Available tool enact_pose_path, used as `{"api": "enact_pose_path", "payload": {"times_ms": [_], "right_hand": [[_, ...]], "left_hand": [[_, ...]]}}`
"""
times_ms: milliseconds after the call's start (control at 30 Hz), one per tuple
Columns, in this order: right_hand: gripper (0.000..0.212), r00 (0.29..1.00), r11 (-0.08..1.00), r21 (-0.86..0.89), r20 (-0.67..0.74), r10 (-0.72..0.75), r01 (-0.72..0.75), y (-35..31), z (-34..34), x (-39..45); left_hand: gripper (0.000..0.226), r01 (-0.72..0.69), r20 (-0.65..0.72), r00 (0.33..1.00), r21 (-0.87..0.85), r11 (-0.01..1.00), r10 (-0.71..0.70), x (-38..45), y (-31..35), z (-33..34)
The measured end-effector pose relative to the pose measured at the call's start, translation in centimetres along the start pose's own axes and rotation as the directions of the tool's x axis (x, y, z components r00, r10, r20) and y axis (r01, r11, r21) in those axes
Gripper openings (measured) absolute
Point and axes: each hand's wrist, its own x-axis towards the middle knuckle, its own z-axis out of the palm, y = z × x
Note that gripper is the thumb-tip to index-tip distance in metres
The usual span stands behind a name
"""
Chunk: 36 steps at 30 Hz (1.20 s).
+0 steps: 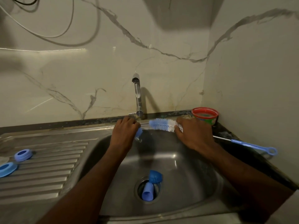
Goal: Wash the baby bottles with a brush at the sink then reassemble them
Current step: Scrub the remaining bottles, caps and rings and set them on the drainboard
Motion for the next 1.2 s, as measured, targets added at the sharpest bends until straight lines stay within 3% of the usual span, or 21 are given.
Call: {"api": "enact_pose_path", "payload": {"times_ms": [133, 300, 400, 467, 633, 767, 933, 1067, 1200], "right_hand": [[0.042, 0.999, 1.0, -0.019, 0.046, -0.016, 0.016, -0.1, 0.1, -0.2], [0.042, 0.996, 1.0, 0.0, 0.088, -0.027, 0.027, -0.5, -0.5, -0.3], [0.037, 0.991, 0.995, 0.011, 0.088, -0.104, 0.103, -1.7, -0.3, -0.7], [0.037, 0.981, 0.987, 0.002, 0.114, -0.158, 0.159, -2.6, 0.2, -0.9], [0.035, 0.971, 0.975, -0.009, 0.096, -0.218, 0.22, -2.2, -0.5, -0.5], [0.036, 0.971, 0.977, -0.032, 0.125, -0.204, 0.21, -2.8, -0.2, -0.7], [0.032, 0.979, 0.98, 0.079, 0.077, -0.19, 0.183, -2.9, -0.2, -0.6], [0.031, 0.977, 0.979, 0.039, 0.077, -0.201, 0.199, -4.0, 0.8, -0.6], [0.033, 0.982, 0.983, 0.046, 0.063, -0.179, 0.176, -3.6, 0.4, -0.4]], "left_hand": [[0.042, -0.03, 0.029, 0.999, 0.011, 1.0, 0.029, -0.4, 0.6, 0.2], [0.045, 0.005, -0.059, 0.998, -0.351, 0.936, -0.028, -1.0, -0.6, 0.7], [0.045, -0.147, -0.013, 0.986, -0.514, 0.845, 0.164, -1.2, 0.1, -0.1], [0.045, -0.208, 0.021, 0.966, -0.527, 0.824, 0.257, -1.4, 0.5, -0.2], [0.043, 0.012, 0.022, 1.0, -0.51, 0.86, -0.001, -1.6, -1.3, 0.8], [0.044, -0.102, 0.078, 0.982, -0.551, 0.828, 0.173, -1.8, 0.5, 0.8], [0.039, -0.099, -0.118, 0.992, -0.511, 0.854, 0.044, -1.2, -1.9, -0.1], [0.04, -0.145, -0.098, 0.989, -0.504, 0.851, 0.111, -1.6, -0.9, 0.1], [0.038, -0.071, -0.175, 0.985, -0.475, 0.877, -0.015, -1.3, -1.5, -0.4]]}}
